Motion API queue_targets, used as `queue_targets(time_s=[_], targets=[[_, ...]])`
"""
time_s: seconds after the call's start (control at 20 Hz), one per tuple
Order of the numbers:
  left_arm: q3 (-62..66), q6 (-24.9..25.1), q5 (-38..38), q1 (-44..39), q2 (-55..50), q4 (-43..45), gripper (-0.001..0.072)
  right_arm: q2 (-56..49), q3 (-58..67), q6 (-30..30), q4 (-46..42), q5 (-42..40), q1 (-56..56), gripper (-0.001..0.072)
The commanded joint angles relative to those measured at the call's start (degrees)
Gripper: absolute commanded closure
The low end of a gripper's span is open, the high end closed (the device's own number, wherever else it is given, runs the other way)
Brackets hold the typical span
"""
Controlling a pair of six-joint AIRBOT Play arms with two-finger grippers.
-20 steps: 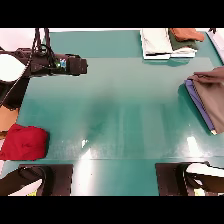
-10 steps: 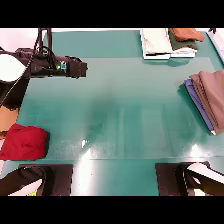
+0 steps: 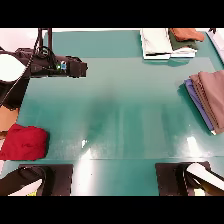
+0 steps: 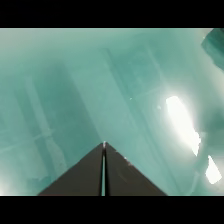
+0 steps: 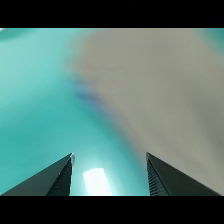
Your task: Fold the shirts.
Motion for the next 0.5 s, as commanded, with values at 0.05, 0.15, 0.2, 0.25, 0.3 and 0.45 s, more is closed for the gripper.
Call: queue_targets(time_s=[0.05,0.15,0.2,0.25,0.3,0.45], targets=[[0.0,0.1,0.2,0.0,0.0,0.2,0.0684,0.1,1.0,0.4,3.8,-1.6,24.4,0.0182],[0.0,0.2,-0.2,0.0,0.0,0.2,0.0685,0.1,1.0,0.4,0.0,-4.2,34.8,0.0184],[0.0,0.1,-0.3,0.0,0.0,0.2,0.0685,0.1,1.0,0.4,-2.0,-5.2,39.3,0.0216],[0.0,0.1,-0.1,0.0,0.0,0.1,0.0685,0.1,1.0,0.3,-3.4,-5.8,43.1,0.0317],[0.0,0.1,0.1,0.0,0.0,0.1,0.0685,0.1,1.0,0.3,-4.5,-6.3,46.5,0.0481],[0.0,0.1,0.3,0.0,0.0,0.1,0.0684,0.1,1.0,0.1,-5.8,-7.2,53.2,0.0696]])
